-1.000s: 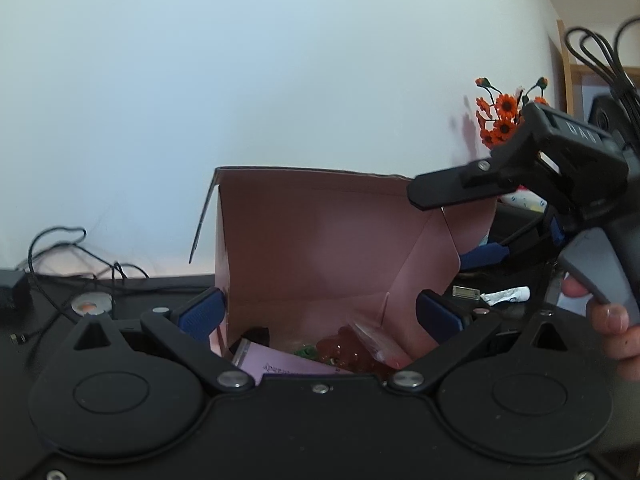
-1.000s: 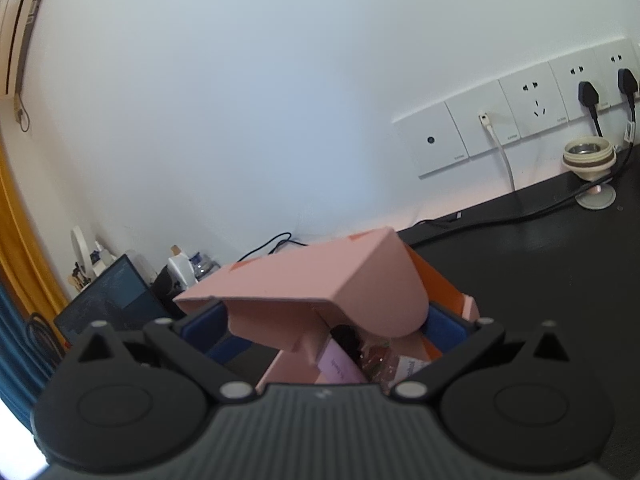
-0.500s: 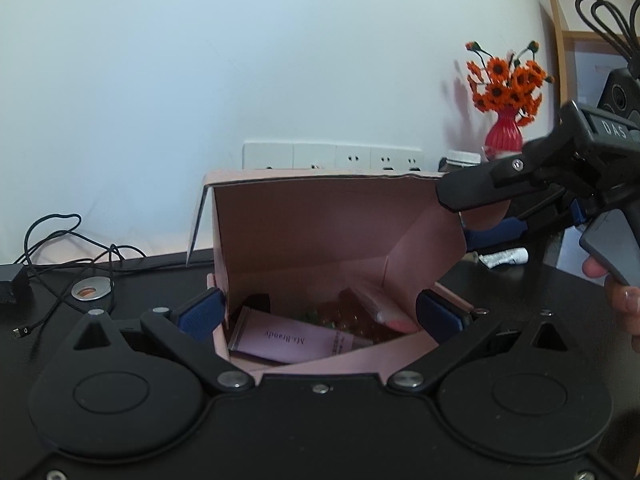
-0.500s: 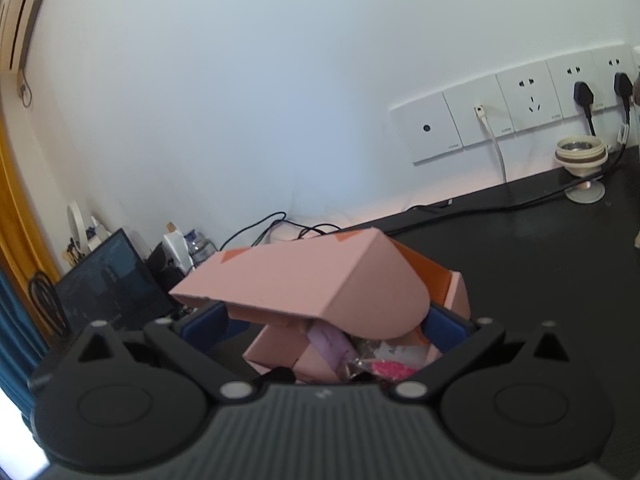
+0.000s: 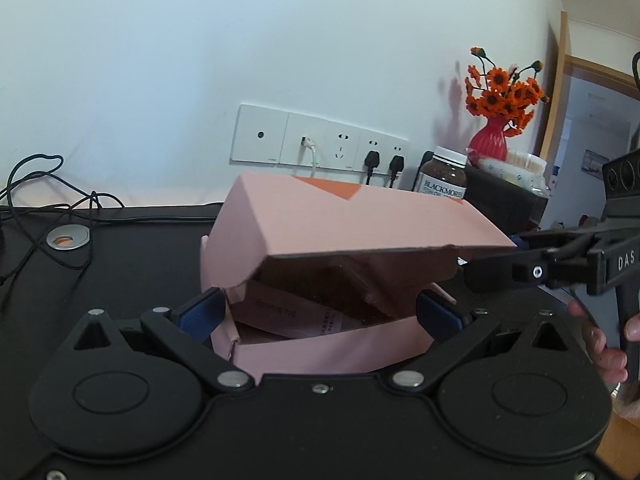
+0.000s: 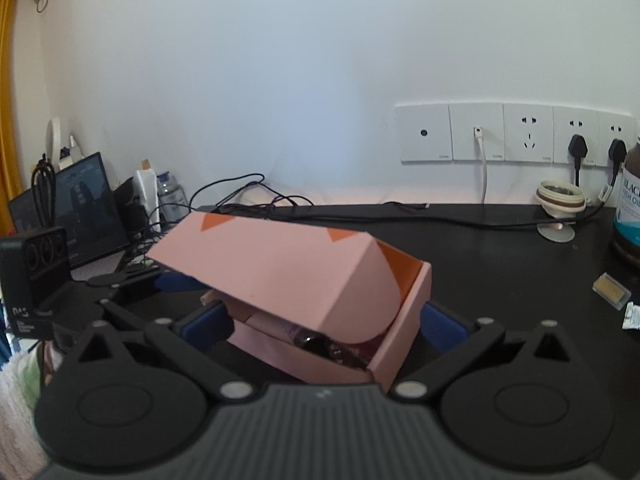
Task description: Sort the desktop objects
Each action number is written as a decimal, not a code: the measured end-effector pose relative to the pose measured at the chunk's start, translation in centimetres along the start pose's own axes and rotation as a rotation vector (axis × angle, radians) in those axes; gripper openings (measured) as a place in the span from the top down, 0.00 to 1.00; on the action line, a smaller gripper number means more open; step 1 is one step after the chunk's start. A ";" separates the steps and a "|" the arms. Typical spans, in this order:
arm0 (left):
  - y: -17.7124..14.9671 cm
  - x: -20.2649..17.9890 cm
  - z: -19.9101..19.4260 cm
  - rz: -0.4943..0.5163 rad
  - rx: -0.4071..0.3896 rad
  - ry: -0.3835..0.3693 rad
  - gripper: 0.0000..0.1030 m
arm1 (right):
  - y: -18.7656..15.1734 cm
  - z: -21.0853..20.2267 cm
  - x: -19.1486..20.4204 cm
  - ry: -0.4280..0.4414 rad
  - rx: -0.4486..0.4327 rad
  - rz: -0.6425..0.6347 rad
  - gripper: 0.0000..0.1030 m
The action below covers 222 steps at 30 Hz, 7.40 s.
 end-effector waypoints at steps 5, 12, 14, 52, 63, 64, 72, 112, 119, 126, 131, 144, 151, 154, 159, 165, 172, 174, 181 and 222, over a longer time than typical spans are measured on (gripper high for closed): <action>-0.4 -1.4 0.3 0.073 -0.010 0.066 0.00 | -0.3 0.6 -0.1 -0.007 0.007 0.012 0.01; -0.4 -1.7 0.5 0.089 -0.010 0.095 0.00 | -1.5 2.3 -1.1 -0.029 0.033 0.058 0.01; -0.4 -1.7 0.5 0.084 -0.006 0.097 0.00 | -2.0 2.7 -1.5 -0.031 0.041 0.076 0.01; -0.3 -2.2 1.8 0.096 0.013 0.041 0.00 | -3.0 5.9 -6.1 0.026 0.084 0.297 0.01; 0.0 -0.7 1.4 0.060 0.043 0.001 0.00 | -2.3 4.9 -6.2 -0.011 0.080 0.269 0.01; 0.2 -0.5 0.9 0.056 0.021 0.003 0.00 | -2.2 4.5 -5.9 -0.030 0.079 0.227 0.01; 1.1 -2.0 -2.5 0.122 -0.119 -0.092 0.00 | -1.3 -0.3 -2.6 -0.213 0.018 -0.210 0.01; -0.8 -4.3 -1.3 0.213 -0.030 0.240 0.00 | -2.8 1.6 5.4 -0.446 -0.167 -0.843 0.01; -1.7 -6.2 -1.5 0.237 -0.029 0.569 0.00 | -2.6 -2.9 2.1 -0.408 -0.224 -0.685 0.01; -2.9 -8.5 -1.3 0.299 0.030 0.776 0.00 | -3.5 -5.0 0.2 -0.304 -0.193 -0.597 0.01; -2.4 -8.3 -1.3 0.216 0.072 0.756 0.00 | -4.4 -6.4 0.3 -0.198 -0.225 -0.582 0.01; -1.7 -6.4 -0.8 0.077 0.094 0.640 0.00 | -2.8 -3.8 -2.2 -0.217 -0.244 -0.616 0.01; -2.1 -5.0 -2.0 0.059 0.075 0.665 0.00 | -3.0 -1.1 0.9 -0.173 -0.226 -0.850 0.01; -2.4 -4.6 -2.3 0.056 0.076 0.655 0.00 | -3.7 -0.1 2.1 -0.156 -0.215 -0.925 0.01; -2.5 -4.3 -2.4 0.047 0.083 0.600 0.00 | -4.0 1.3 2.8 -0.168 -0.204 -0.941 0.01; -2.4 -3.7 -2.8 0.006 0.079 0.563 0.00 | -3.0 1.4 3.4 -0.119 -0.230 -0.855 0.02; -0.9 -3.6 -4.5 0.021 -0.029 0.555 0.00 | -1.2 0.7 1.8 -0.032 -0.198 -0.649 0.18; -0.7 -5.1 -4.7 0.089 -0.055 0.522 0.00 | -0.9 0.4 1.2 -0.006 -0.201 -0.594 0.18; -1.3 -11.3 -3.4 0.310 -0.120 0.470 0.00 | 0.1 -0.3 0.1 0.055 -0.188 -0.489 0.18; -3.0 -12.1 1.0 0.391 0.045 0.376 0.00 | -2.7 -0.4 -6.6 0.017 -0.140 -0.493 0.22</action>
Point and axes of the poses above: each gripper's, at about its wrist camera, not at the fingertips, and z roughly the way its jaws point, x to its left, y to its top, the point moved 2 cm from there along z, roughly the way its jaws point, and after that the axes turned 2 degrees about z, right-handed, at the moved point
